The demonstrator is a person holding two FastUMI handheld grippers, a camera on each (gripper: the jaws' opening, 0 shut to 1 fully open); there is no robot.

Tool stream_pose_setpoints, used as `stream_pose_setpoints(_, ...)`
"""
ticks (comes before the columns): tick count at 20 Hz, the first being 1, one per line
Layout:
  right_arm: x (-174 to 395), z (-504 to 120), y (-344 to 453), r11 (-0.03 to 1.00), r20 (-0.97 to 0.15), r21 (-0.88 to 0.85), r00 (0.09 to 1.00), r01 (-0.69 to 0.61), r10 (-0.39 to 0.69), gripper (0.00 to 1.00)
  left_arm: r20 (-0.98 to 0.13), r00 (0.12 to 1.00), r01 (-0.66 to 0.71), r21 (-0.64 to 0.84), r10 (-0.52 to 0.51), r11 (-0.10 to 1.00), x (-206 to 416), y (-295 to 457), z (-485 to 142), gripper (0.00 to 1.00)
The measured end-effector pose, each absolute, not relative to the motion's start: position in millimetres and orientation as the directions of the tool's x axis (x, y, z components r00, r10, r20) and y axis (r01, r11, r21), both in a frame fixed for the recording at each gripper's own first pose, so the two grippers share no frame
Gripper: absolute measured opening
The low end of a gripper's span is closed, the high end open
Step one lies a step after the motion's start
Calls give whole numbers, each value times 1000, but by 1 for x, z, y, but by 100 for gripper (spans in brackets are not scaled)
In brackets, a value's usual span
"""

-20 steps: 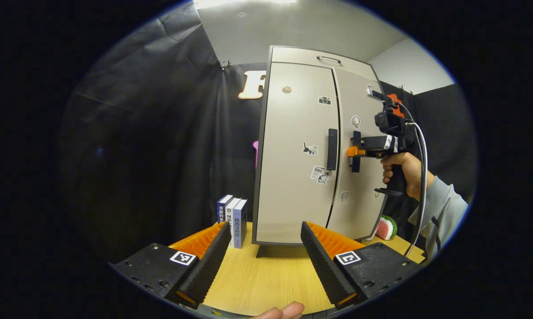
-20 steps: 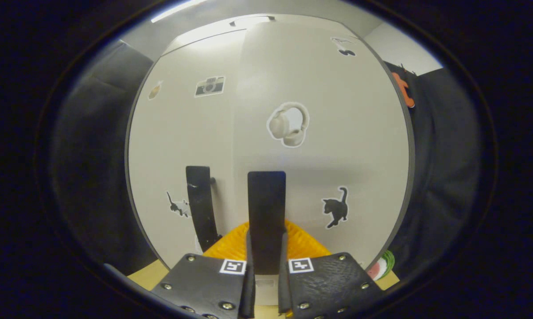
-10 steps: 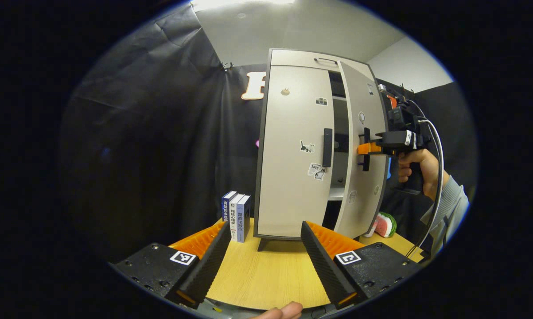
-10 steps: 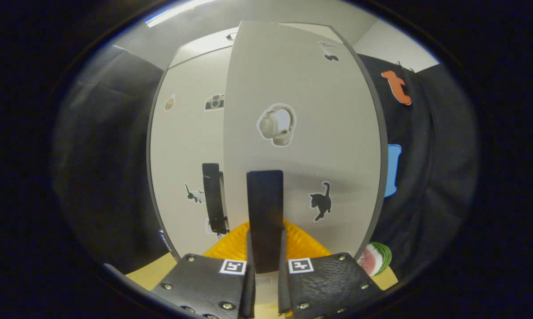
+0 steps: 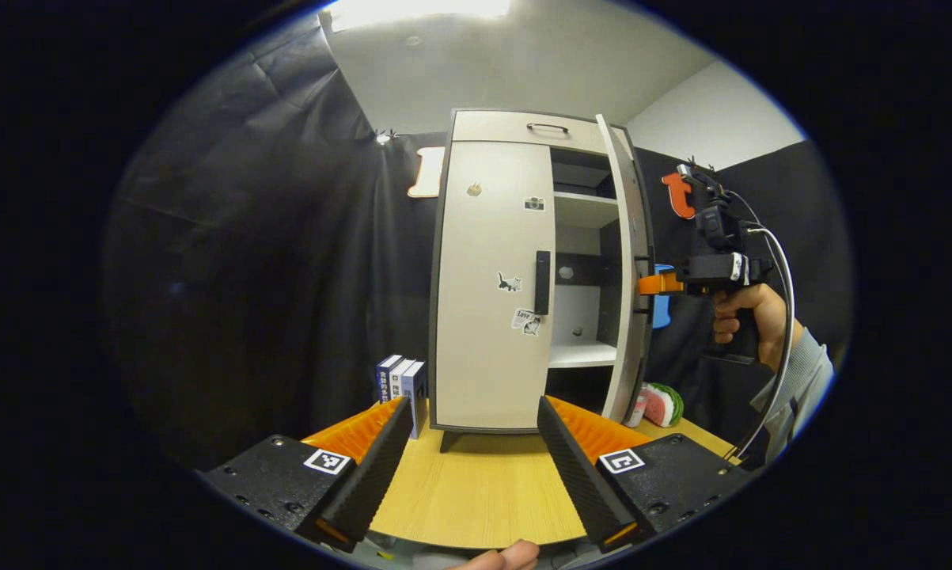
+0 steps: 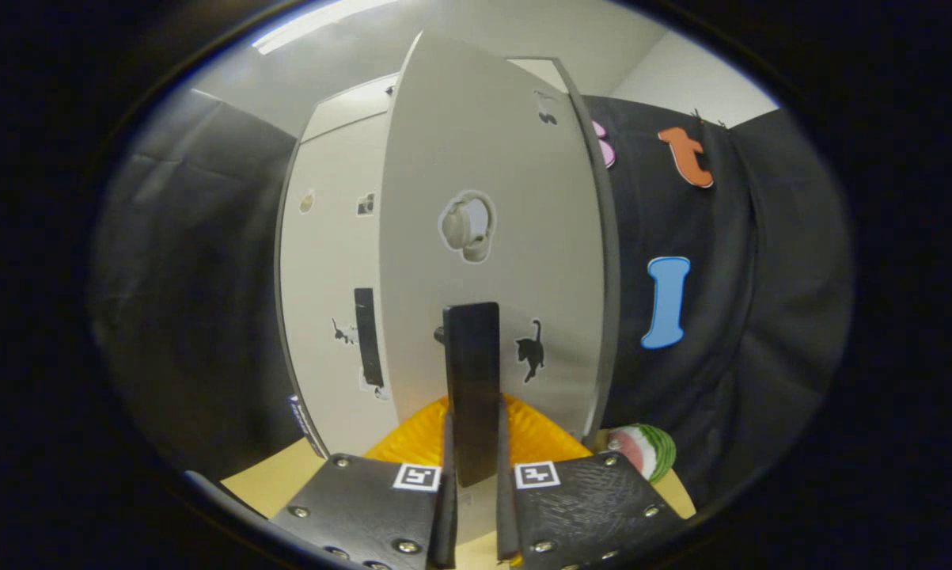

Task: Open the right door of the double-door shoe cabinet with the right hand, and open the left door with the left hand.

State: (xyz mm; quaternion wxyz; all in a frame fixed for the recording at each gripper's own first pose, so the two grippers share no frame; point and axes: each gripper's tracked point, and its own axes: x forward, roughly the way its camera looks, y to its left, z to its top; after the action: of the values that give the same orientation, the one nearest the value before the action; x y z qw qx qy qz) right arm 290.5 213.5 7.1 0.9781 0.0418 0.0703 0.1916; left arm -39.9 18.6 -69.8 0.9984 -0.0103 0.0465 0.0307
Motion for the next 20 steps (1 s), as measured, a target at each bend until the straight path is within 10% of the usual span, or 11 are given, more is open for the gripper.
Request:
stream_pose_setpoints(14, 313, 6, 119, 968, -100, 72, 964, -238, 245, 12, -86, 996, 31, -80, -38, 996, 10, -32, -101, 98)
stream_pose_setpoints(15, 307, 8, 112, 959, -98, 105, 956, -265, 275, 1, -95, 994, 37, -87, -45, 995, 18, -35, -104, 98)
stream_pose_setpoints(20, 294, -2, 119, 907, -86, 209, 917, -365, 389, 7, -108, 993, 28, -70, -36, 997, 80, -37, -101, 97)
